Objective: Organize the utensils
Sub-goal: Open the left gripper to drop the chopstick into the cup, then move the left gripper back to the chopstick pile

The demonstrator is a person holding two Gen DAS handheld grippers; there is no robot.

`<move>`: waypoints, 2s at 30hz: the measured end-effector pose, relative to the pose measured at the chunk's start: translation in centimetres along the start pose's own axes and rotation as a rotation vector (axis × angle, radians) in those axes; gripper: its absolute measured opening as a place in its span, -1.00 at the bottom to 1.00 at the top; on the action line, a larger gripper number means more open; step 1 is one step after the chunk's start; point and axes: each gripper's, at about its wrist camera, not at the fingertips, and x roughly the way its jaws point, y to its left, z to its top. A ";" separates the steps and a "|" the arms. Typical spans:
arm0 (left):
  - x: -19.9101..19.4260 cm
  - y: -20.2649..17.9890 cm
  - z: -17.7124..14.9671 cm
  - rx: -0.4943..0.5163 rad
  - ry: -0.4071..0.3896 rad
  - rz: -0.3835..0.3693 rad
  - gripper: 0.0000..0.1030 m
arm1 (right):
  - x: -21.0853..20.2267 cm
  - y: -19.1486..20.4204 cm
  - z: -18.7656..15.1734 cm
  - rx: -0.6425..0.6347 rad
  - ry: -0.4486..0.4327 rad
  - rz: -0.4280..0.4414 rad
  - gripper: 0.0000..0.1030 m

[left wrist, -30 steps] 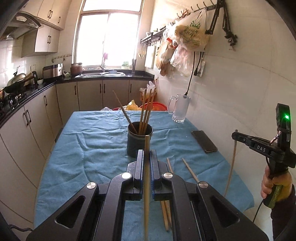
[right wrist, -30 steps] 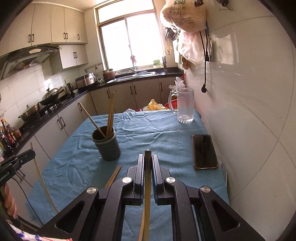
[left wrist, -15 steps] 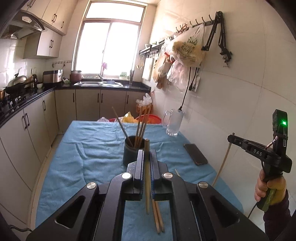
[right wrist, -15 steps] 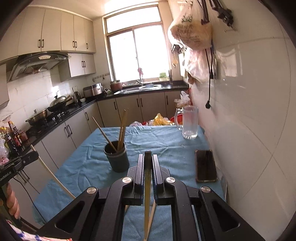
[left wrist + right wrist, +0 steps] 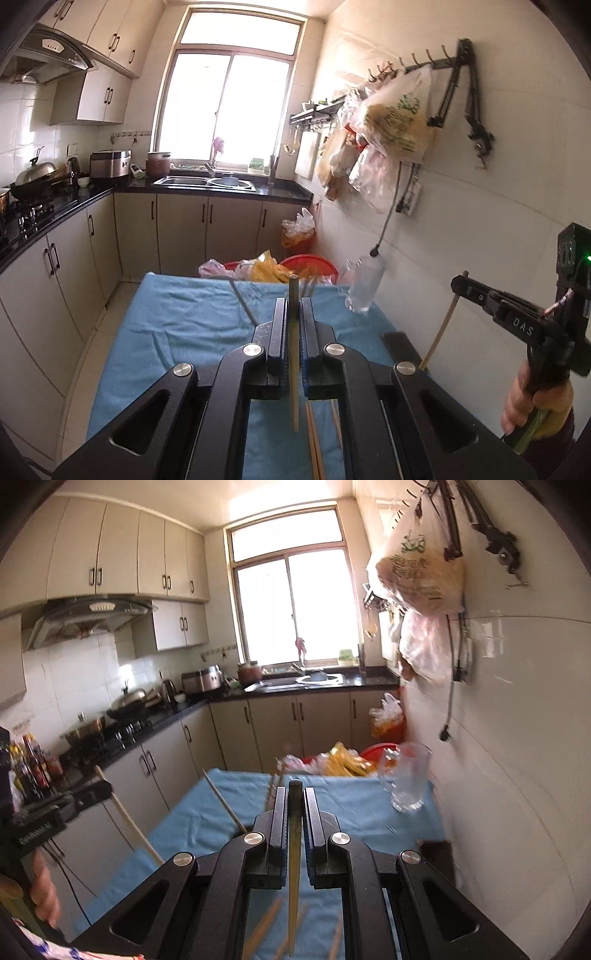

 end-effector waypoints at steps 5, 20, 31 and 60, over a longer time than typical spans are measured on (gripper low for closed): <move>3.4 0.6 3.9 -0.020 -0.016 0.026 -0.90 | 3.5 1.2 3.3 0.022 -0.042 0.037 -0.85; 14.6 1.8 4.9 0.001 0.088 0.075 -0.90 | 16.5 1.3 4.2 0.129 0.010 0.028 -0.85; 14.1 2.3 3.3 0.006 0.106 0.099 -0.61 | 21.1 0.5 0.5 0.141 0.167 0.060 -0.80; 8.7 2.1 -12.7 -0.038 0.352 0.038 -0.09 | 11.6 -6.6 -15.6 0.114 0.466 -0.101 0.16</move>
